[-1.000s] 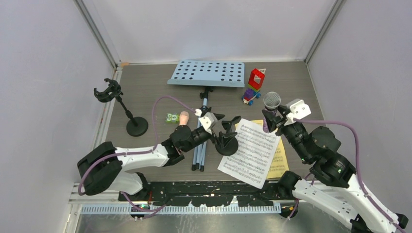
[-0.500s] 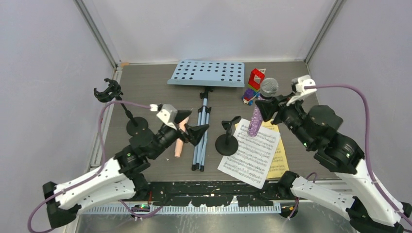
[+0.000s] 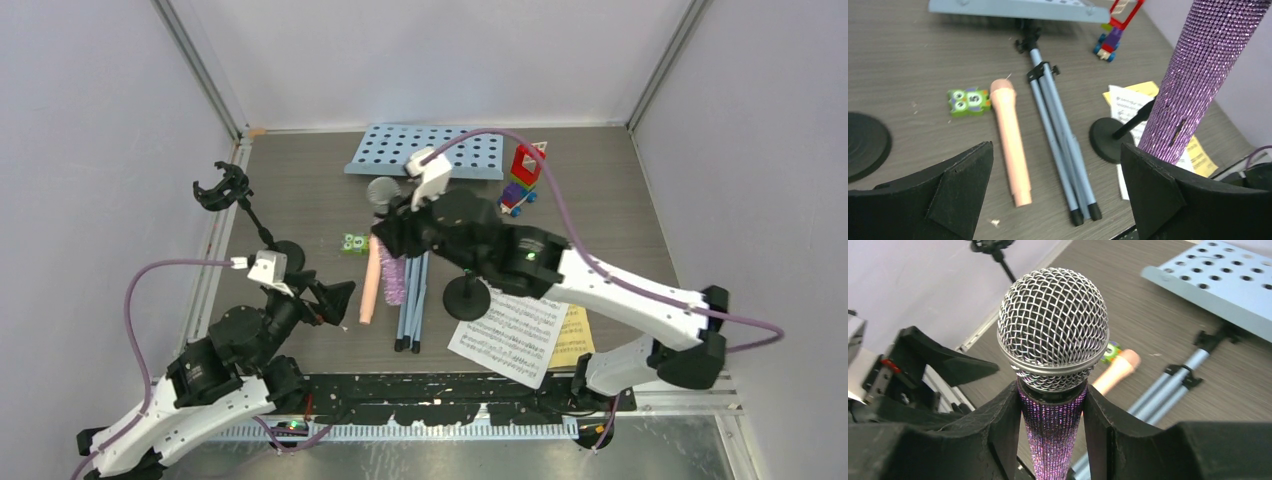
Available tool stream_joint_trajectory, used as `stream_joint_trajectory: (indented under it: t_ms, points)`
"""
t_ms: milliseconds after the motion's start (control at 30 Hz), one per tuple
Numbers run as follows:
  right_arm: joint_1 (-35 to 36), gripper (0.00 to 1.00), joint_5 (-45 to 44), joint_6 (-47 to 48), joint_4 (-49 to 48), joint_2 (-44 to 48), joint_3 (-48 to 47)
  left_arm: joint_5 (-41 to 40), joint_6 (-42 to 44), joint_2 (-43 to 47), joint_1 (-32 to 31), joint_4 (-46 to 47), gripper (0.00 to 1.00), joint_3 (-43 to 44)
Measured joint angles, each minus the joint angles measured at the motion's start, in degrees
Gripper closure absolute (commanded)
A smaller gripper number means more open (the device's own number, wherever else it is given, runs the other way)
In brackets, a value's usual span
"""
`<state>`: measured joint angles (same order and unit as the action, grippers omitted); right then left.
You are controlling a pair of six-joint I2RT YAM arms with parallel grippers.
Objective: Pack up the instrument practice props
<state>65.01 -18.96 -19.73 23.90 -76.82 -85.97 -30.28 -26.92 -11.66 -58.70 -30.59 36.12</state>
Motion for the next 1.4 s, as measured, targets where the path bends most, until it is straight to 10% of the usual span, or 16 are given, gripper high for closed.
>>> stream_joint_trajectory:
  t_ms: [533,1400]
  points:
    - [-3.85,0.99,-8.52,-14.45,-2.43,-30.75,-5.44,-7.67,-1.03,-4.74,0.00,-20.37,0.00,14.19]
    - [-10.75,0.81,-7.50,-31.65,0.26,-40.17,-4.17,-11.04,1.57,-1.22,0.00,-27.17,0.00,15.56]
